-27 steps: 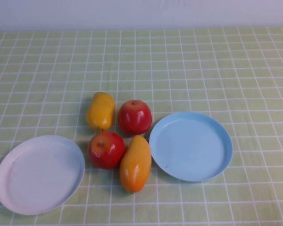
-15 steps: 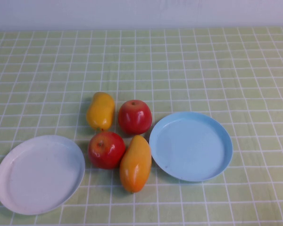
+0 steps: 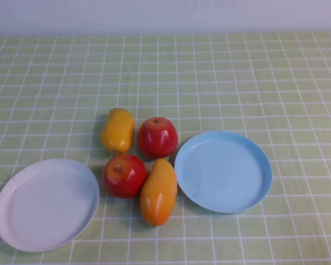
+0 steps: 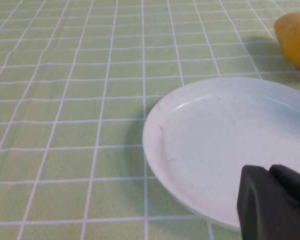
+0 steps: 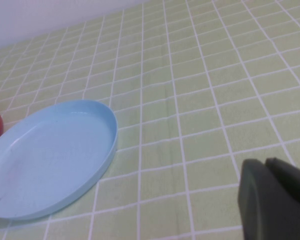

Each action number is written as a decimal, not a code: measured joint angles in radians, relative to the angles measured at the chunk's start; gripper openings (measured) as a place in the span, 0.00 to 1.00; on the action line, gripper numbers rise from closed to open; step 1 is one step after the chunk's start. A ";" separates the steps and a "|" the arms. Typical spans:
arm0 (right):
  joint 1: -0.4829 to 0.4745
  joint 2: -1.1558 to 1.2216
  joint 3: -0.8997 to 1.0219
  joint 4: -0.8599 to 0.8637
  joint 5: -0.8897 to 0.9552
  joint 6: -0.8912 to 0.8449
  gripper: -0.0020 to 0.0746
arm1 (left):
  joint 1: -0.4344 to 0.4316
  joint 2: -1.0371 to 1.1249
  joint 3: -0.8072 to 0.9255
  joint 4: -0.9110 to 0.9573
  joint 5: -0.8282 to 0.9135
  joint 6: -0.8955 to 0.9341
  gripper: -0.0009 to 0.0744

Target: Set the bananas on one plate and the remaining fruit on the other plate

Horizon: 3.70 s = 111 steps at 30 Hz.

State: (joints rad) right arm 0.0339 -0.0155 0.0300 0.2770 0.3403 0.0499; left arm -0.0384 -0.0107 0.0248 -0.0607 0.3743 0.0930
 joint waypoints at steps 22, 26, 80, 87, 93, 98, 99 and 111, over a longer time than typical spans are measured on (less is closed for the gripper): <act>0.000 0.000 0.000 0.000 0.000 0.000 0.01 | 0.000 0.000 0.000 0.000 0.000 0.000 0.01; 0.000 0.000 0.000 0.000 0.000 0.000 0.00 | 0.000 0.000 0.000 0.000 0.000 0.000 0.01; 0.000 0.000 0.000 0.000 0.000 0.000 0.01 | -0.180 0.333 -0.362 -0.414 0.138 -0.126 0.01; 0.000 0.000 0.000 0.000 0.000 0.000 0.01 | -0.182 0.687 -0.559 -0.407 0.333 0.094 0.01; 0.000 0.000 0.000 0.000 0.000 0.000 0.00 | -0.182 0.970 -0.735 -0.411 0.402 0.252 0.01; 0.000 0.000 0.000 0.000 0.000 0.000 0.01 | -0.182 1.098 -0.856 -0.415 0.460 0.320 0.01; 0.000 0.000 0.000 0.000 0.000 0.000 0.01 | -0.182 1.117 -0.879 -0.417 0.473 0.327 0.01; 0.000 0.000 0.000 0.000 0.000 0.000 0.00 | -0.515 1.394 -1.107 -0.162 0.576 0.196 0.01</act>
State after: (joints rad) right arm 0.0339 -0.0155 0.0300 0.2770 0.3403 0.0499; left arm -0.5536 1.3835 -1.0823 -0.2224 0.9504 0.2885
